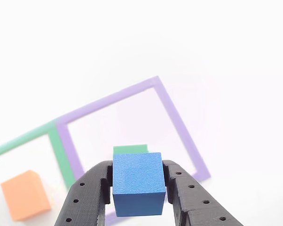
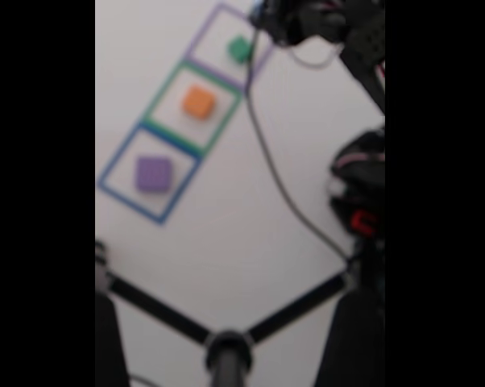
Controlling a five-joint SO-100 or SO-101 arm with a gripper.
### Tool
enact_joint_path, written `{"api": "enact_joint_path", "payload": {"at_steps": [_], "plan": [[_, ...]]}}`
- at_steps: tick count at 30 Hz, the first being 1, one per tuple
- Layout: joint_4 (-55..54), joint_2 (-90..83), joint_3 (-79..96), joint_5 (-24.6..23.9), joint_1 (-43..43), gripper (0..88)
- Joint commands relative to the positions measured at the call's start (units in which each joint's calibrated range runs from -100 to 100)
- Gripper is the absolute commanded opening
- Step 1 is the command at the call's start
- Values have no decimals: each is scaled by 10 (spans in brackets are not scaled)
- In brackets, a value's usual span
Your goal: Tower of hanoi
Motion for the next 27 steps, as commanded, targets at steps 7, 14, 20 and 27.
{"api": "enact_joint_path", "payload": {"at_steps": [7, 14, 20, 27], "plan": [[-364, 0, 234, 0, 9, 28], [-531, 66, 303, 0, 12, 35], [-660, 185, 295, 0, 12, 38], [-774, 294, 284, 0, 9, 41]]}}
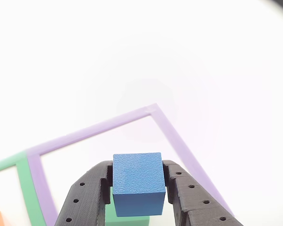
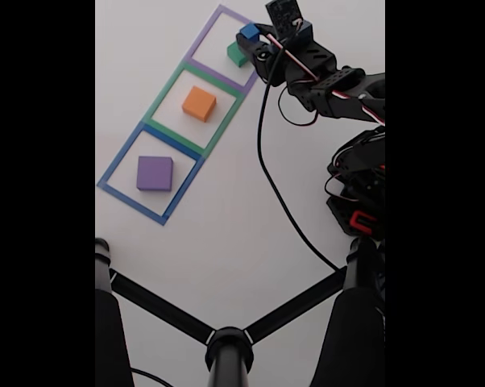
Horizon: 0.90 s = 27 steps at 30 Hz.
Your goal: Tower of hanoi
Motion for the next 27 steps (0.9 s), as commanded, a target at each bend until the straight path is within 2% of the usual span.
{"api": "enact_joint_path", "payload": {"at_steps": [1, 12, 27], "plan": [[-79, 46, -25, 0, 1, 41], [-155, 148, -66, 0, -9, 43], [-180, 176, -60, 0, -21, 43]]}}
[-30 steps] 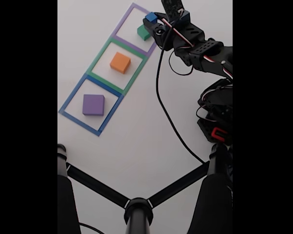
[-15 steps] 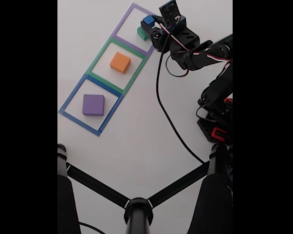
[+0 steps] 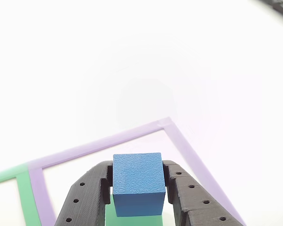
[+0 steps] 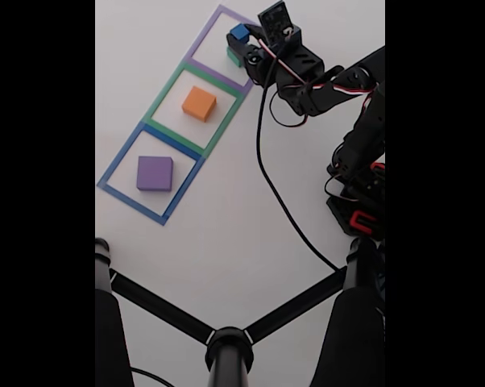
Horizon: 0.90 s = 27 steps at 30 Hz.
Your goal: Tower of hanoi
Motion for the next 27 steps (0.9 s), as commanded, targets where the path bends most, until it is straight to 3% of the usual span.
{"api": "enact_joint_path", "payload": {"at_steps": [1, 27], "plan": [[-24, 5, -7, 0, -7, 43], [-50, 54, -1, 0, -7, 77]]}}
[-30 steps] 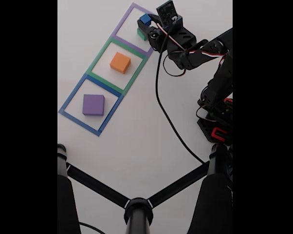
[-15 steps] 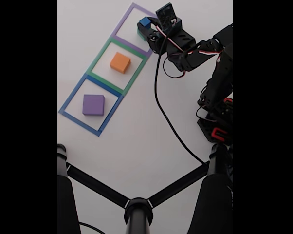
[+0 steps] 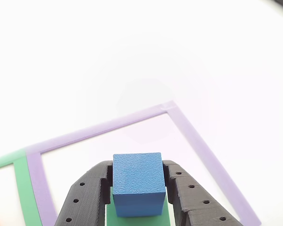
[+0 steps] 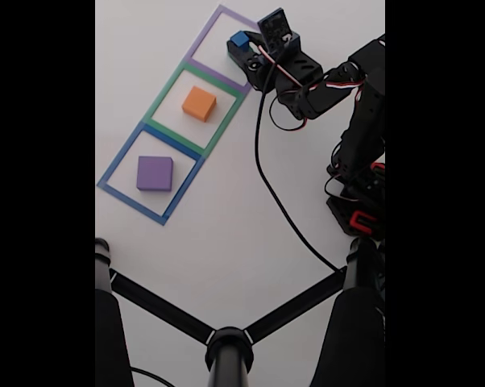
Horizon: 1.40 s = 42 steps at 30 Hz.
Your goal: Tower of hanoi
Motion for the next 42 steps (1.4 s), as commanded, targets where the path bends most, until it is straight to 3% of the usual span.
{"api": "enact_joint_path", "payload": {"at_steps": [1, 8, 16, 20, 26, 35, 38, 42], "plan": [[-13, 0, 0, 0, -3, 86], [-25, 4, 3, 0, -2, 195], [-30, -27, 3, 0, -11, 243], [28, -106, 4, 0, -13, 250], [323, -301, -45, 0, -9, 199], [949, -467, -326, 0, -30, 1], [1158, -466, -470, 0, -41, 1], [1333, -463, -606, 0, -64, 0]]}}
